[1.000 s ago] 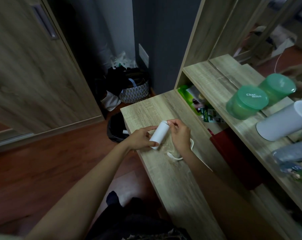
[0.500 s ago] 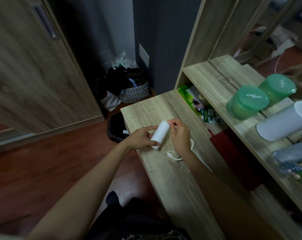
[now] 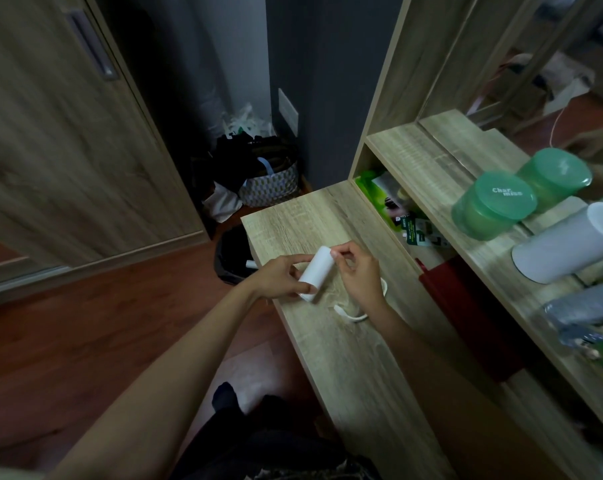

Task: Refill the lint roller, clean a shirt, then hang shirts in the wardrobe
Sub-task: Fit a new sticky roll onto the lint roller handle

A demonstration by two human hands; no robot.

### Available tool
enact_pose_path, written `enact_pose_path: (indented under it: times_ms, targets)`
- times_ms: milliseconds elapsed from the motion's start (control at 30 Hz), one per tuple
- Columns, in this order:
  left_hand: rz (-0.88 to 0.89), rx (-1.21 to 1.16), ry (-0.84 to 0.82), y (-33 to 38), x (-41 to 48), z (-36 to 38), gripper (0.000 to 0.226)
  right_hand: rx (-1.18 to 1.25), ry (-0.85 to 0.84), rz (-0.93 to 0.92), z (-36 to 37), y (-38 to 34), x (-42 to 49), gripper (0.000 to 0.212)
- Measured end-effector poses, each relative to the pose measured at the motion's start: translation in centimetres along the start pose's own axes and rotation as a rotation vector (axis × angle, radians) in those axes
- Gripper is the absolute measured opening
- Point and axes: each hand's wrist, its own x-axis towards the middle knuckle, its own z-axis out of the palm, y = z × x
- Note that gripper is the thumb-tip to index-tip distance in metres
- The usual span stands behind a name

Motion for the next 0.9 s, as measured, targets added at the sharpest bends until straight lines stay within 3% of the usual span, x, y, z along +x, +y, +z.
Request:
enact_pose_path:
  times_ms: [133,233,300,467,567,667,900]
  targets:
    - [-0.002,-0.042,-0.008,-0.2,-0.2,0.2,0.070,0.235,-0.035,0.193,-0.5,-0.3,0.3,0.018]
    - [0.004,-0.072,-0.007,-0.2,-0.4,0.4,0.070,0.337,-0.053,0.225,-1.4,-0.7,0.3,0.023]
    - [0.006,-0.076,-0.008,-0.2,-0.4,0.7,0.073,0.254,-0.008,0.241,-2.1,-0.7,-0.1,0.023]
    - [-0.017,-0.095,0.002,-0.5,-0.6,1.3,0.103,-0.223,0.227,0.203,-3.6,2.2,-2.6,0.026]
    - [0.016,-0.119,-0.016,-0.2,-0.9,1.5,0.106,-0.402,0.204,0.280,-3.7,4.5,-4.3,0.032]
    - [0.026,-0.147,-0.027,-0.1,-0.8,1.7,0.103,-0.425,0.160,0.395,-3.3,5.2,-5.7,0.043]
    - [-0.005,-0.297,-0.041,0.5,-0.5,2.1,0.089,-0.316,0.088,0.463,-3.0,4.2,-5.4,0.031]
